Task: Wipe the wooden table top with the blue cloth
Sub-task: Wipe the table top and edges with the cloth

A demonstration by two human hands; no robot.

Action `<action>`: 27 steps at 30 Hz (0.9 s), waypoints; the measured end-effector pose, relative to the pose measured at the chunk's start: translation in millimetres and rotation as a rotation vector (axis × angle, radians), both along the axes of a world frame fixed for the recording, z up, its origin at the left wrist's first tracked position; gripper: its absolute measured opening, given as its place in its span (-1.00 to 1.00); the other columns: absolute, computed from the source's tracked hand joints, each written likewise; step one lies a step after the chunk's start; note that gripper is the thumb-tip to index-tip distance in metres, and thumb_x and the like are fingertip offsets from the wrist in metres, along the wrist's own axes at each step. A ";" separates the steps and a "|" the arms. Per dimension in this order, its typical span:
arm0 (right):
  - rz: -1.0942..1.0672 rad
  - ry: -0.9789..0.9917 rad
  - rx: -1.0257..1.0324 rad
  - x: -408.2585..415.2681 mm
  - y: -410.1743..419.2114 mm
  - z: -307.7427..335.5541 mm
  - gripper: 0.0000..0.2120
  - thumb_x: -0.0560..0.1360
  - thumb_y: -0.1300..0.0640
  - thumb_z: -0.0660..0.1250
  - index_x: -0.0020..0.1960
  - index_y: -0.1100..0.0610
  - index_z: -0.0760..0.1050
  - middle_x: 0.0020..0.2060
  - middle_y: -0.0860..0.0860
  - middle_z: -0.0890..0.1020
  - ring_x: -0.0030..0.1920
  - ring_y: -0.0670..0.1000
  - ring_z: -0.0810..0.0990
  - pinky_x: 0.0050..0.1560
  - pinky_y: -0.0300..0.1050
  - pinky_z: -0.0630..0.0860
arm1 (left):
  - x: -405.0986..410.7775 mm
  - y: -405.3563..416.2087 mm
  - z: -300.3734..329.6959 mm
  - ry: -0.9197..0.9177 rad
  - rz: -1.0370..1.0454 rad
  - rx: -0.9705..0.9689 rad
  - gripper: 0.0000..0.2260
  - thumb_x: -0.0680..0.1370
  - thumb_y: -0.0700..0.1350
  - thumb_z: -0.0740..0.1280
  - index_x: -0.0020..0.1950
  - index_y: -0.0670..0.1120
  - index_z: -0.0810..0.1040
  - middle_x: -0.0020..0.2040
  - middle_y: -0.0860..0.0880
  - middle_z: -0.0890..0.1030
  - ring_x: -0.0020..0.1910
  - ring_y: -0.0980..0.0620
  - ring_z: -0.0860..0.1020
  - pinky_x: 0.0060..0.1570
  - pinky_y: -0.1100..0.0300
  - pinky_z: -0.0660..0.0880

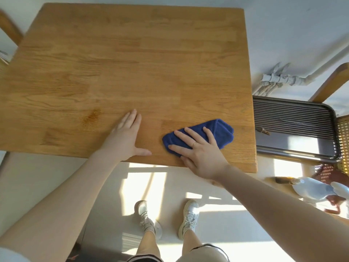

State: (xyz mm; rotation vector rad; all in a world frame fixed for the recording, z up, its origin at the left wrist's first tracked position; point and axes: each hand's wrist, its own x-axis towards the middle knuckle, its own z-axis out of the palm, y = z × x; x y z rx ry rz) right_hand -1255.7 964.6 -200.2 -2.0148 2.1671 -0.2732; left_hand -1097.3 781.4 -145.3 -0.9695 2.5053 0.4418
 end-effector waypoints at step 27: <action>-0.412 0.025 0.046 31.0 -90.7 6.5 -0.58 0.56 -0.05 0.02 0.40 -0.19 0.28 0.48 0.00 0.23 0.48 0.12 0.14 0.38 0.33 -0.04 | 15.0 -31.8 -5.5 0.057 -0.307 -0.091 0.08 0.28 0.38 0.36 0.55 -0.11 -0.11 0.56 -0.02 -0.14 0.52 0.01 -0.07 0.46 0.08 -0.04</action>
